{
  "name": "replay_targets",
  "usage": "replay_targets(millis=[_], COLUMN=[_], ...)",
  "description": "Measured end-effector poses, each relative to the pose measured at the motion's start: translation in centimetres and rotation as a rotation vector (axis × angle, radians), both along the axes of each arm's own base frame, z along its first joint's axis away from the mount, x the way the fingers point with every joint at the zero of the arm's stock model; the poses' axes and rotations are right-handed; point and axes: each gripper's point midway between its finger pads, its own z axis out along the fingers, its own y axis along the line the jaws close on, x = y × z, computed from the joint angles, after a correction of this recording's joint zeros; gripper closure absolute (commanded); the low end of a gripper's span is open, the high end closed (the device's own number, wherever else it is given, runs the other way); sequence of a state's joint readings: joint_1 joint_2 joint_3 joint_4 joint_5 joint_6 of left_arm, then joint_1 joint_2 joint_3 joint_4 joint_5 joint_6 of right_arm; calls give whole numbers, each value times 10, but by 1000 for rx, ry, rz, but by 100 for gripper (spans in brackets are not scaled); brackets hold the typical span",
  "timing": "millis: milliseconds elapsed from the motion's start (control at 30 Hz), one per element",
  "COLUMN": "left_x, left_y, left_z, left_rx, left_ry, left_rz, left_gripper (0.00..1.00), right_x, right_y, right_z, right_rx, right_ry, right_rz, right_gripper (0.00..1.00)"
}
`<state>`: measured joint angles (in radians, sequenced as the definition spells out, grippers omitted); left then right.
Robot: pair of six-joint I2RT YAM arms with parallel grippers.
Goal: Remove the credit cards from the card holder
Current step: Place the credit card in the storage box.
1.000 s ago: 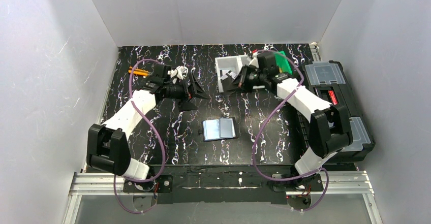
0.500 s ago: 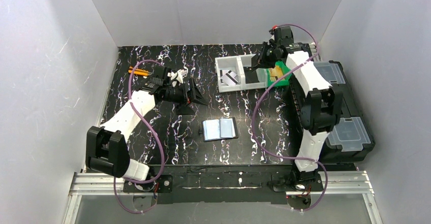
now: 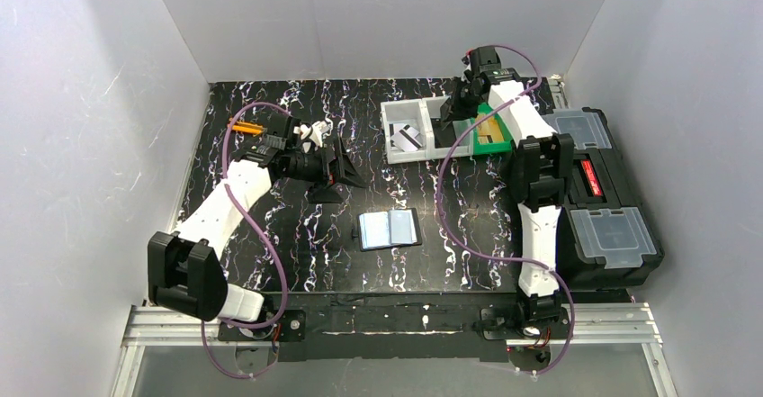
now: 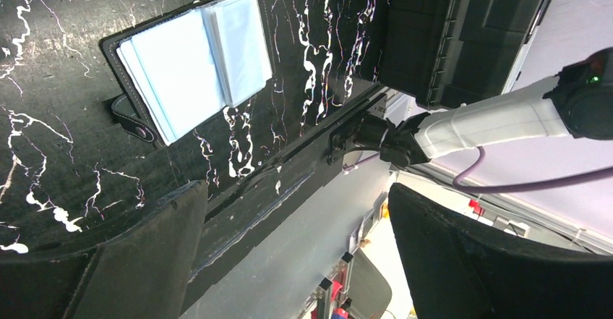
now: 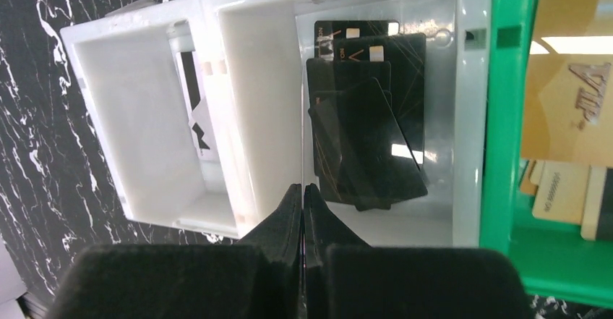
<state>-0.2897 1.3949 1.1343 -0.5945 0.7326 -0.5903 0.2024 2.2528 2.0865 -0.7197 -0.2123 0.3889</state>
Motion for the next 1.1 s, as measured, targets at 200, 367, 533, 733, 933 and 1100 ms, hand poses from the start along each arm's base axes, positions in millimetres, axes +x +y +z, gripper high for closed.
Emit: replay_targets(millis=[200, 367, 533, 733, 933, 1100], left_x=[-5, -6, -6, -6, -5, -7], left_y=[2, 2, 2, 2, 4, 4], left_z=[6, 10, 11, 11, 7, -7], left_rx=[-1, -5, -5, -5, 8, 44], left_ry=[-12, -26, -26, -26, -24, 2], left_rz=[-2, -3, -2, -2, 11, 27], left_gripper=[6, 6, 6, 6, 7, 9], right_x=[10, 14, 15, 16, 2, -47], right_y=[6, 10, 9, 4, -7, -12], right_z=[-20, -24, -16, -7, 13, 55], right_rx=[18, 34, 37, 16, -2, 28], right_ry=[41, 57, 56, 53, 64, 59], right_rz=[2, -3, -18, -45, -95, -130], right_gripper=[84, 63, 50, 39, 22, 11])
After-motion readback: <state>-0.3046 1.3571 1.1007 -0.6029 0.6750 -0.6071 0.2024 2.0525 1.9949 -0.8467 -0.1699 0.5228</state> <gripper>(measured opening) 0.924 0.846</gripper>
